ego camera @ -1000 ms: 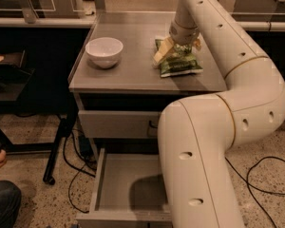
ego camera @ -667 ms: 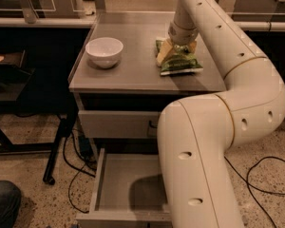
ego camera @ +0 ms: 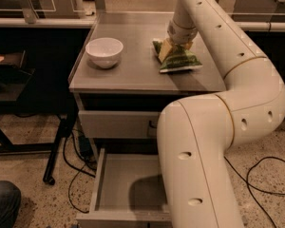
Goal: Place green jalapeno chip bag into middle drawer
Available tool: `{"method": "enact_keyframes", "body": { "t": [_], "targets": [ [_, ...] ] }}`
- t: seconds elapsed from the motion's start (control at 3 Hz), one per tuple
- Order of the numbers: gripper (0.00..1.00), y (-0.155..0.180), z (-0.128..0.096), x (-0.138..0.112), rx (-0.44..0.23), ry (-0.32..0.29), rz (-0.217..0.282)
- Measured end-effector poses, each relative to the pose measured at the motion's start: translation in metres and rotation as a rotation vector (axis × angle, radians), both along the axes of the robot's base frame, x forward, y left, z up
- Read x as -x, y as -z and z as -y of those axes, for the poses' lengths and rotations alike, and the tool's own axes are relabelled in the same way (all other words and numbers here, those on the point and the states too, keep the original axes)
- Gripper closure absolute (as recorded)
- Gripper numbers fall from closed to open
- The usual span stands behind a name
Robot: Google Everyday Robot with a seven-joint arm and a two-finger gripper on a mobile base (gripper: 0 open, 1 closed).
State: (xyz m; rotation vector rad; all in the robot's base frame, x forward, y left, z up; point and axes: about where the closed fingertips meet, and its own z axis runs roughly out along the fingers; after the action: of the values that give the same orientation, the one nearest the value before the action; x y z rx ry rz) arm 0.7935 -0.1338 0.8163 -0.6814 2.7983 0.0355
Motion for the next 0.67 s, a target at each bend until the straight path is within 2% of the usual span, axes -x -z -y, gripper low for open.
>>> {"method": "enact_keyframes", "body": {
  "t": [0.33,0.67],
  "targets": [
    [0.95,0.0,0.0,0.0,0.0,0.0,0.0],
    [1.0,0.0,0.0,-0.0001,0.0,0.0,0.0]
  ]
}}
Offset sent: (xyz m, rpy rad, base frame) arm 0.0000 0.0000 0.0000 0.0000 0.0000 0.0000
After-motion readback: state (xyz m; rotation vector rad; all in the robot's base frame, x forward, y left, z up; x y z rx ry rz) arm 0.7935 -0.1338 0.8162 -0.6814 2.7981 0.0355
